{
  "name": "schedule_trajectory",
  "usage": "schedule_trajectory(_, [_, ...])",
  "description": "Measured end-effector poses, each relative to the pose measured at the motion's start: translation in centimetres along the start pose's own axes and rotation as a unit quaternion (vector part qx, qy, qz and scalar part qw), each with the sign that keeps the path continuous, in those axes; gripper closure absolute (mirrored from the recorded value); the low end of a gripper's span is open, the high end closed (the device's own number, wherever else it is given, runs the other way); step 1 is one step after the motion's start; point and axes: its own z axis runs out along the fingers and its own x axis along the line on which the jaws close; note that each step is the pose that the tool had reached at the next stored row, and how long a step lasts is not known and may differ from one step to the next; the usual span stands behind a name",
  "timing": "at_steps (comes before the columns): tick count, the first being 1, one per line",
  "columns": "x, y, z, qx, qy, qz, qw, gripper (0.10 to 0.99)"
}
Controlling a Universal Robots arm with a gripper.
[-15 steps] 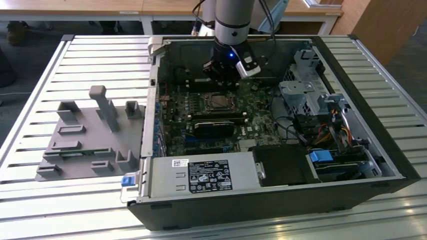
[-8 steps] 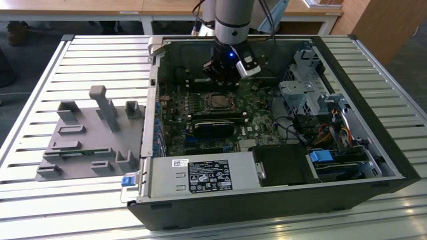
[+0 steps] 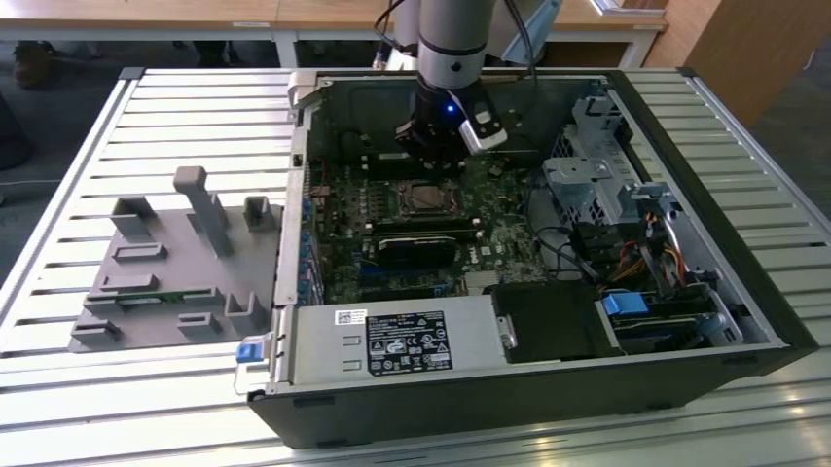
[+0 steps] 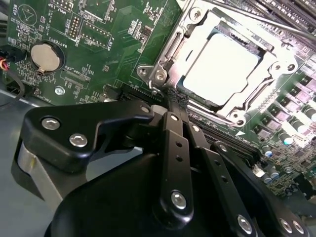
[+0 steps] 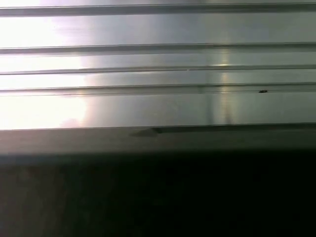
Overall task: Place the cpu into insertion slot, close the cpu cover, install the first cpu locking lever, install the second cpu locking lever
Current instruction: 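Install the first cpu locking lever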
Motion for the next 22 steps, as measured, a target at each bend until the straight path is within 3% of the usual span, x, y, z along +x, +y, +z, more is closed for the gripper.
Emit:
schedule_trajectory(6, [0.00,0.00,0.04,-0.0002,-0.0002,0.000,1.0000,0.969])
schedule_trajectory(13, [-0.01,0.05,-1.32,0.0001,0.0000,0.000,1.0000,0.969])
schedule_trajectory(22, [-0.02,-0.09,-1.33,0.0001,0.0000,0.000,1.0000,0.969])
